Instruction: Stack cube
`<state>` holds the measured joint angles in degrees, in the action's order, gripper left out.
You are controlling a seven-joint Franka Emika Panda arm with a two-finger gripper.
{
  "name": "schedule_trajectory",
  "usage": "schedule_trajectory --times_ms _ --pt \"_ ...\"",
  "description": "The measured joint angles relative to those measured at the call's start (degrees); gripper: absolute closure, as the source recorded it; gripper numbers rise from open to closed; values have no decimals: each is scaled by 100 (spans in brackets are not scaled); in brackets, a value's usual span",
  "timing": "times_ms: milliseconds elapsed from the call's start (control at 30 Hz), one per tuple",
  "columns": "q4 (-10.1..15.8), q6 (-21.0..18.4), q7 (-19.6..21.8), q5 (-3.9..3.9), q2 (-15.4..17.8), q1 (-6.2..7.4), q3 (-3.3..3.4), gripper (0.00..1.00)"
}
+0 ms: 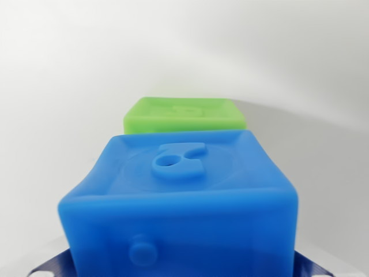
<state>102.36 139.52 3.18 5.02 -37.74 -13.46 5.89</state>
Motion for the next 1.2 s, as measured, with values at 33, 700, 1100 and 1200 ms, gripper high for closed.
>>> schedule_trajectory --times_ms 33,700,1100,1200 --pt "-4 14 -1 2 -19 -1 -1 100" --pt "-33 131 -10 20 -154 -8 -13 0" --pt "-34 139 -11 21 -176 -9 -14 0" --pt "-36 140 -11 21 -176 -9 -14 0"
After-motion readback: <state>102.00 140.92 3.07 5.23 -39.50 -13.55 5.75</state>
